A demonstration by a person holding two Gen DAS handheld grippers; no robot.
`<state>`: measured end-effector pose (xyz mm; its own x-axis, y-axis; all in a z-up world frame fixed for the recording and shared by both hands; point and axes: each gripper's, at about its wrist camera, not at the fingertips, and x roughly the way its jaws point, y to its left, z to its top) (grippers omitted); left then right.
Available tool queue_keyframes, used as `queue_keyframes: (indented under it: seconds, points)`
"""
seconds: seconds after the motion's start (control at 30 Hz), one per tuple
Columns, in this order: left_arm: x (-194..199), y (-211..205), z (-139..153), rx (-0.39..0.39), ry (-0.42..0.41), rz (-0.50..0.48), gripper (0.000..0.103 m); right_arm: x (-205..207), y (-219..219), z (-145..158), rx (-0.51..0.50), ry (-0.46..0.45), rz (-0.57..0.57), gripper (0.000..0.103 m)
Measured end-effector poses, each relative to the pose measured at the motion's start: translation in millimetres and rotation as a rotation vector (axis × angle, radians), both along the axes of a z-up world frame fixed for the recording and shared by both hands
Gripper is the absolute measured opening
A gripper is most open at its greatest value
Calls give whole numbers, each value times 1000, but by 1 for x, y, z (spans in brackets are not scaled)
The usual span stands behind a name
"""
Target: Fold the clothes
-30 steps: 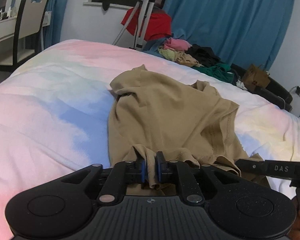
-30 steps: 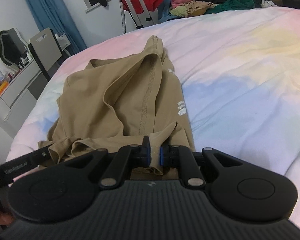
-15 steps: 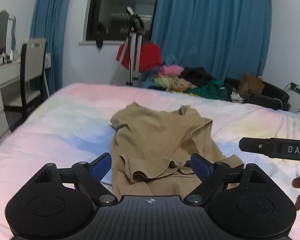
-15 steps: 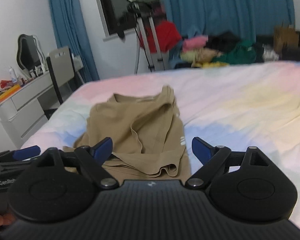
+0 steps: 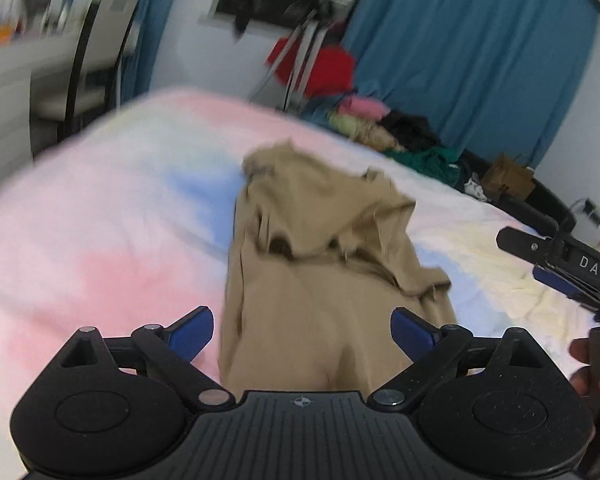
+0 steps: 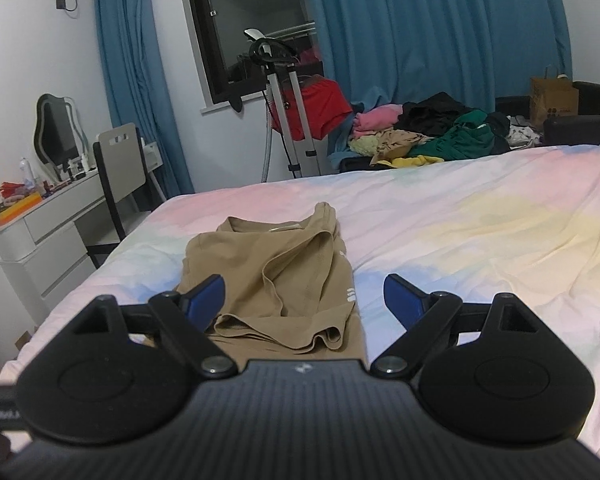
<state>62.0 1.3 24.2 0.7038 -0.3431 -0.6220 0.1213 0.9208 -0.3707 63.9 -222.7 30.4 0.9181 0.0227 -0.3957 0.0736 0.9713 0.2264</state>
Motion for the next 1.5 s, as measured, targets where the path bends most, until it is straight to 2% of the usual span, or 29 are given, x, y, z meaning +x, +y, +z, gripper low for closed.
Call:
queue_keyframes:
  seconds: [0.17,0.33,0.4,0.57,0.67,0.77,1.03,1.1,1.17,1.2,1.23,1.37,1.5]
  points:
    - [12,17,-33,-237,196,20,97,3,4,-3,-5,11,5,88]
    - [25,26,-64,-356,321,50,96,6,6,-7,0,35,6,88]
    - [26,31,-70,-403,345,73,96,7,5,-10,11,47,4,88]
    - [26,31,-73,-453,364,79,96,11,3,-15,19,74,-11,88]
    - [29,22,-71,-433,379,23,96,13,2,-17,28,87,-16,88]
    - [31,18,-74,-445,367,21,96,14,2,-18,38,93,-18,88]
    - [33,33,-72,-606,198,63,86,14,1,-21,60,109,-25,88]
    - [35,30,-72,-588,196,65,86,14,-1,-21,67,106,-26,88]
    - [37,26,-76,-555,217,75,81,14,-3,-20,74,105,-28,88]
    - [38,24,-80,-531,240,86,73,14,-3,-21,78,106,-29,88]
    - [39,25,-85,-534,254,97,66,14,-3,-21,82,109,-30,88]
    - [41,33,-94,-594,261,147,53,8,-2,-20,107,119,-29,88]
    - [39,32,-92,-585,234,159,34,-4,5,-20,188,134,19,88]
